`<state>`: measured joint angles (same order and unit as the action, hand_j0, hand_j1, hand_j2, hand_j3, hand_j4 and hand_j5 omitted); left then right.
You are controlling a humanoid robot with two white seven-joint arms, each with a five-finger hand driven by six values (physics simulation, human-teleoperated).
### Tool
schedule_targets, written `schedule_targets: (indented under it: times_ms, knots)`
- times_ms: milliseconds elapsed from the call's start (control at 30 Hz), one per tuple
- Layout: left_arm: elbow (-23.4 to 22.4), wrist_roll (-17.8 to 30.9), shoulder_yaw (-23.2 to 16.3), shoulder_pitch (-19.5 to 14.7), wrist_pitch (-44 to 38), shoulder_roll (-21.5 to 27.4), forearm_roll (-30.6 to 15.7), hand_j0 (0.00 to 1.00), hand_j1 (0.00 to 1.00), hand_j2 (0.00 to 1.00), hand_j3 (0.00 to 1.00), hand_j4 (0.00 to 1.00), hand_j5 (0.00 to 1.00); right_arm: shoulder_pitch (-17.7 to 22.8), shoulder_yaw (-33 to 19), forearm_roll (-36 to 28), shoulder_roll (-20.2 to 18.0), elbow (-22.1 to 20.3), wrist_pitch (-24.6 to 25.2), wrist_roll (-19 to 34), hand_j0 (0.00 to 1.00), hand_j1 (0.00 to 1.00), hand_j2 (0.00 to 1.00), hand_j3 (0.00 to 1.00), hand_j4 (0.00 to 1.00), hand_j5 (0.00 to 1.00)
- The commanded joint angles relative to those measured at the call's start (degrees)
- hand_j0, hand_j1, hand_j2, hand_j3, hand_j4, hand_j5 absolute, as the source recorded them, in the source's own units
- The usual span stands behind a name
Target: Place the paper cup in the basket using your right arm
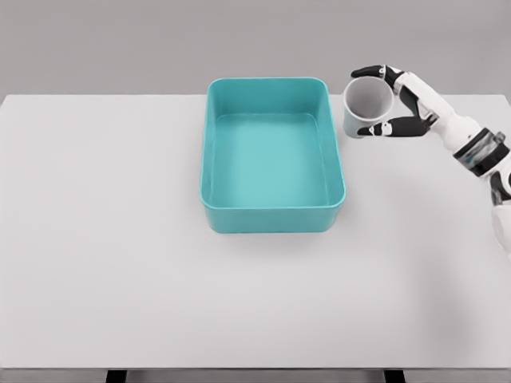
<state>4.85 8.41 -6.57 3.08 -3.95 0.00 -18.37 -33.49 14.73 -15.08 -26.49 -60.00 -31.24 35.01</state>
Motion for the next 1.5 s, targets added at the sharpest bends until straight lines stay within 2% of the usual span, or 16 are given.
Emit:
schedule_targets:
  times_ms: [0, 133, 300, 333, 533, 733, 833, 933, 1100, 1267, 1333, 1467]
  knots:
    - [-0.01, 0.03, -0.02, 0.0, 0.0, 0.0, 0.0, 1.0, 1.0, 1.0, 1.0, 1.0, 1.0, 0.0, -1.72, 1.11, -0.05, -3.45, -0.14, -0.01, 0.75, 0.75, 0.75, 0.75, 0.75, 0.75]
    - [-0.01, 0.03, -0.02, 0.0, 0.0, 0.0, 0.0, 1.0, 1.0, 1.0, 1.0, 1.0, 1.0, 0.44, -3.04, 1.46, -0.05, -8.02, -0.14, -0.01, 0.75, 0.75, 0.75, 0.75, 0.75, 0.75]
    - [-0.01, 0.03, -0.02, 0.0, 0.0, 0.0, 0.0, 1.0, 1.0, 1.0, 1.0, 1.0, 1.0, 0.53, -3.04, 4.27, -0.05, -13.38, 0.04, -0.01, 0.75, 0.75, 0.75, 0.75, 0.75, 0.75]
    - [-0.01, 0.03, -0.02, 0.0, 0.0, 0.0, 0.0, 1.0, 1.0, 1.0, 1.0, 1.0, 1.0, 0.62, -2.86, 6.2, 0.03, -15.49, 0.12, -0.01, 0.75, 0.75, 0.75, 0.75, 0.75, 0.75]
    - [-0.01, -0.06, -0.02, 0.0, 0.0, 0.0, 0.0, 1.0, 1.0, 1.0, 1.0, 1.0, 1.0, 1.06, 1.71, 12.44, 0.74, -21.82, 0.48, -0.01, 0.75, 0.75, 0.75, 0.75, 0.75, 0.75]
    - [-0.01, 0.03, -0.02, 0.0, 0.0, 0.0, 0.0, 1.0, 1.0, 1.0, 1.0, 1.0, 1.0, 0.62, 5.4, 18.94, 1.62, -23.06, 0.74, -0.01, 0.75, 0.75, 0.75, 0.75, 0.75, 0.75]
    - [-0.01, 0.03, -0.02, 0.09, 0.0, 0.0, 0.0, 1.0, 1.0, 1.0, 1.0, 1.0, 1.0, 0.35, 6.46, 24.22, 2.49, -22.88, 0.92, -0.01, 0.75, 0.75, 0.75, 0.75, 0.75, 0.75]
    - [-0.01, 0.03, -0.02, 0.0, 0.0, 0.0, 0.0, 1.0, 1.0, 1.0, 1.0, 1.0, 1.0, 0.35, 6.54, 29.66, 3.81, -23.14, 4.16, -0.01, 0.71, 0.71, 0.71, 0.71, 0.71, 0.71]
    - [-0.01, -0.06, -0.02, 0.0, 0.0, 0.0, 0.0, 1.0, 1.0, 1.0, 1.0, 1.0, 1.0, 0.0, 7.95, 37.58, 5.4, -24.11, 7.77, -0.01, 0.73, 0.73, 0.73, 0.73, 0.73, 0.73]
    - [-0.01, -0.05, -0.02, 0.0, 0.0, 0.0, 0.0, 1.0, 1.0, 1.0, 1.0, 1.0, 1.0, 0.0, 8.56, 44.34, 5.4, -31.23, 17.17, -0.01, 0.73, 0.73, 0.73, 0.73, 0.73, 0.73]
    - [-0.01, 0.03, -0.02, 0.0, 0.0, 0.0, 0.0, 1.0, 1.0, 1.0, 1.0, 1.0, 1.0, -0.17, 11.28, 47.68, 5.48, -32.81, 20.95, -0.01, 0.73, 0.73, 0.73, 0.73, 0.73, 0.73]
    - [-0.01, -0.06, -0.02, 0.0, 0.0, 0.0, 0.0, 1.0, 1.0, 1.0, 1.0, 1.0, 1.0, -0.7, 16.21, 55.15, 6.54, -32.81, 21.57, -0.01, 0.73, 0.73, 0.73, 0.73, 0.73, 0.73]
